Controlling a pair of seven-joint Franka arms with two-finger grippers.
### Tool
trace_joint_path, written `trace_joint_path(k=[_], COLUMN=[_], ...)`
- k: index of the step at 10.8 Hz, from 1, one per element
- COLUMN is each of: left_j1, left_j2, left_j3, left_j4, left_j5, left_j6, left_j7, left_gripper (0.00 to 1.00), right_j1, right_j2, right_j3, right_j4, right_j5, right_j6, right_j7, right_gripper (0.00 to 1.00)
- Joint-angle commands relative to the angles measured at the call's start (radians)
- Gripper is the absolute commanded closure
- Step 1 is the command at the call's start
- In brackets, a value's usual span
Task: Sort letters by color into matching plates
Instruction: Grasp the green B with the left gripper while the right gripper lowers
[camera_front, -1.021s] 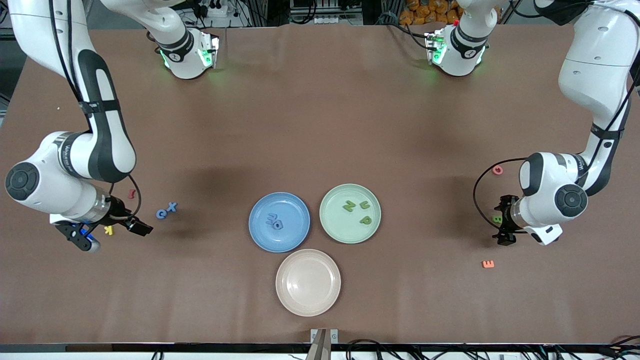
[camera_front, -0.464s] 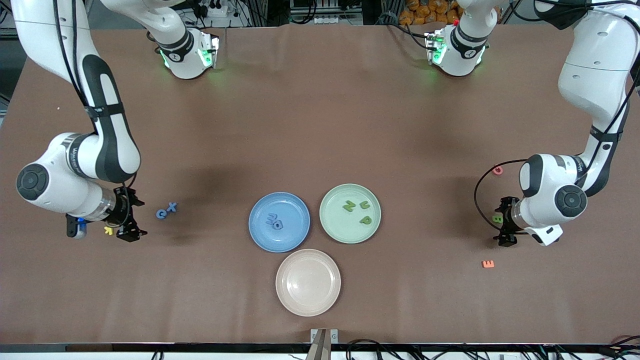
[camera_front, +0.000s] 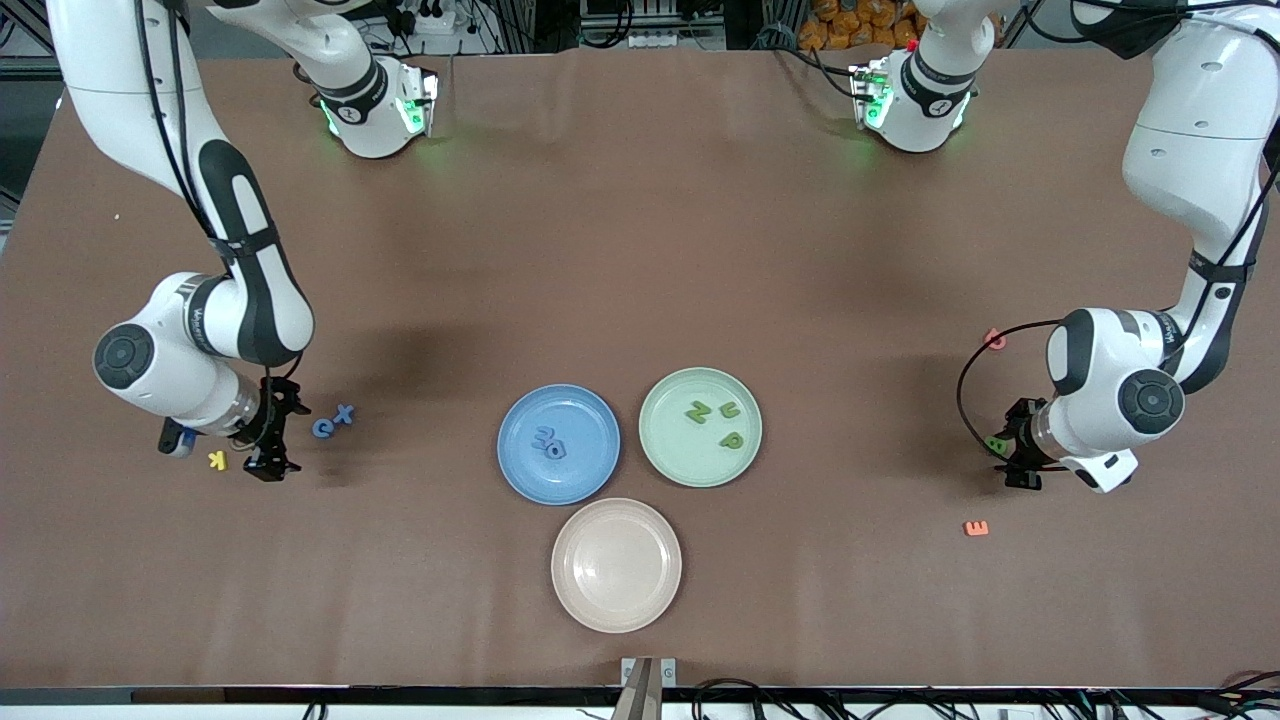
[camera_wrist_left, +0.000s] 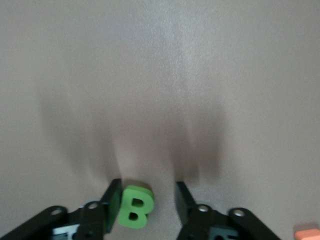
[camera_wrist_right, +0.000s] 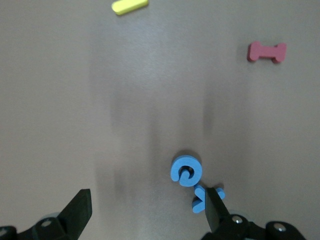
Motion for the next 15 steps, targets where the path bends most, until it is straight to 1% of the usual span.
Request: trace_joint_path(k=[1,3,4,7,8,10,11,15], left_j1=[0.009,0.009,0.006,-0.020,-0.057,-0.146,-0.193,-0.408], left_j2=[0.002,-0.001,-0.003,-0.018,-0.018,-0.016,-0.021,-0.075], left_j3=[-0.006,-0.007,-0.009,-0.019,-0.019,-0.018,-0.019,-0.019], left_j4=[-0.003,0.000,0.002,0.009,0.026,0.049,0.051,0.052], left_j5=[0.039,0.030,0.028,0.027,0.024,0.028,0.027,0.021], left_j6=[0.003,0.003,0.004,0.003,0.003,0.003,0.001,-0.034], left_j7=[-0.050,-0.055,-0.056,-0.056,-0.058,-0.102,-0.118,-0.167], left_gripper=[1.00,1.00,1.00,1.00,1.00,1.00,1.00,1.00], right_j1=[0.008,0.009,0.011,0.019,0.019,0.019,0.017,0.019], right_j2=[-0.018,-0.018,-0.018,-0.018,-0.018,-0.014,-0.009,-0.006], right_j3=[0.009,0.016,0.029,0.043,0.048,0.054,0.055,0.057], right_j4=[-0.079,-0.119,-0.135,-0.149,-0.152,-0.186,-0.194,-0.195], right_j5=[0.044,0.044,0.047,0.047,0.047,0.047,0.047,0.047], right_j6=[0.085,0.125,0.140,0.143,0.146,0.218,0.229,0.229], right_j7=[0.020,0.019,0.020,0.020,0.020,0.019,0.017,0.006], right_gripper=[0.00,0.00,0.00,0.00,0.00,0.00,0.00,0.00])
